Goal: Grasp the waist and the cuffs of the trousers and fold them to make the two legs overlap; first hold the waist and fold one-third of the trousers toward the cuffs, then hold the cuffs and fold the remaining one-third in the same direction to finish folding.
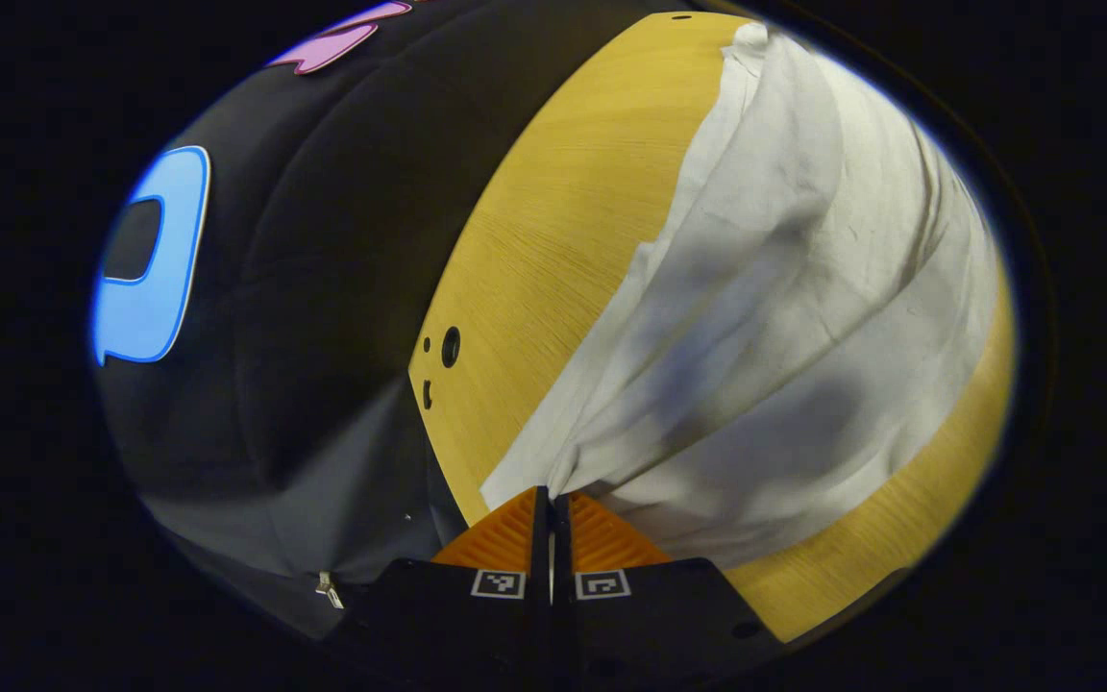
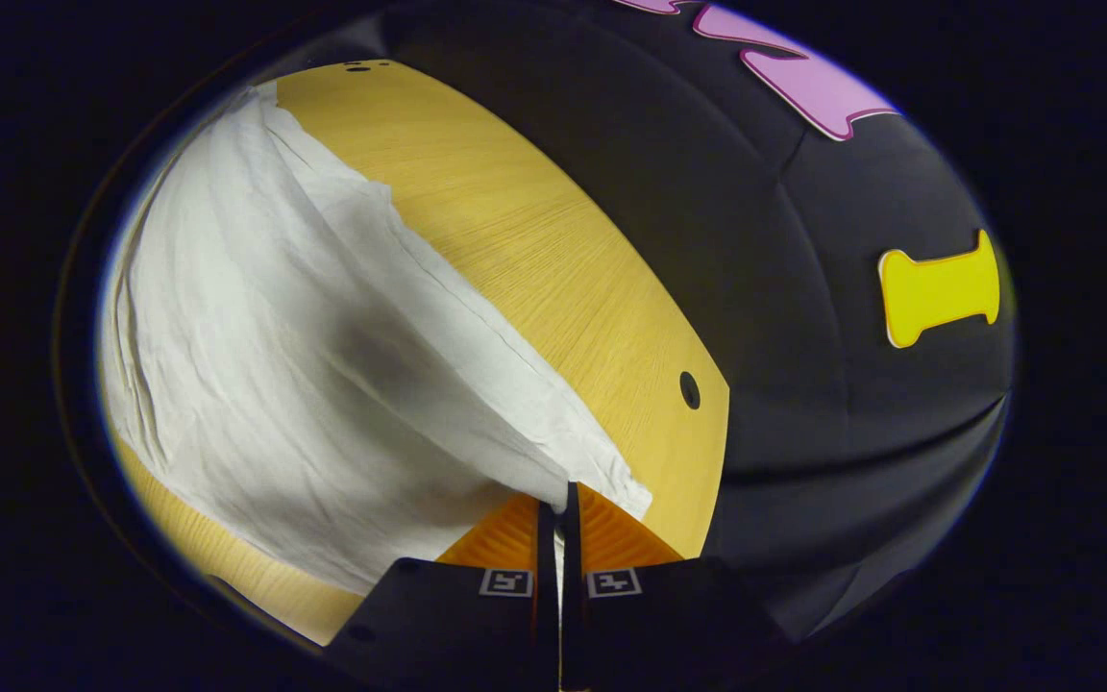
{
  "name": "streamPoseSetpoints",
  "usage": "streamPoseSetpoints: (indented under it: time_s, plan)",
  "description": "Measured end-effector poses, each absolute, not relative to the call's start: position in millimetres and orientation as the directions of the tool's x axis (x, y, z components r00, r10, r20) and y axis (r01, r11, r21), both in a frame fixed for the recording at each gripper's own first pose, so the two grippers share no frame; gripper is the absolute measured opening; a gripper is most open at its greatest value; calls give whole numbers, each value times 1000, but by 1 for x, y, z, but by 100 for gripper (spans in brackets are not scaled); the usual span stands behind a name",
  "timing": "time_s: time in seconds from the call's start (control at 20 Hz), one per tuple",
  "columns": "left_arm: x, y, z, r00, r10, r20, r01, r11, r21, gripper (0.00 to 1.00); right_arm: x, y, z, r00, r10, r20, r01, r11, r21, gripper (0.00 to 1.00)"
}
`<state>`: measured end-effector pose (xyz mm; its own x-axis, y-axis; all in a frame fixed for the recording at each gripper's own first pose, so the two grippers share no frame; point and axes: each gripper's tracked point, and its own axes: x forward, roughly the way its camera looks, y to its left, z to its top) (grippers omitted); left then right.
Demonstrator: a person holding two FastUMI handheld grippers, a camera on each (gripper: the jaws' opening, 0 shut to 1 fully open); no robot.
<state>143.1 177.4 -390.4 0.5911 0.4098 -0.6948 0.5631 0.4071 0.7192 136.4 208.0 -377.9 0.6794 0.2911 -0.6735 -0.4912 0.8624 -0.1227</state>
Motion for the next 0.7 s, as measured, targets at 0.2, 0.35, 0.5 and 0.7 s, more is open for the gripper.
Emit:
streamPoseSetpoints:
  time_s: [0.2,0.35,0.5,0.7]
  plan:
    - [136,179,-411,531,419,-736,596,432,677,6,134,214,-391,648,294,-703,-514,850,-118,17]
    - [136,184,-415,525,429,-735,591,438,678,9,140,207,-389,683,268,-680,-509,842,-179,37]
    - [148,188,-403,583,444,-680,556,392,733,52,141,199,-387,696,249,-674,-489,851,-191,58]
    - [148,194,-388,612,452,-649,523,384,761,87,149,174,-369,739,204,-642,-396,903,-170,96]
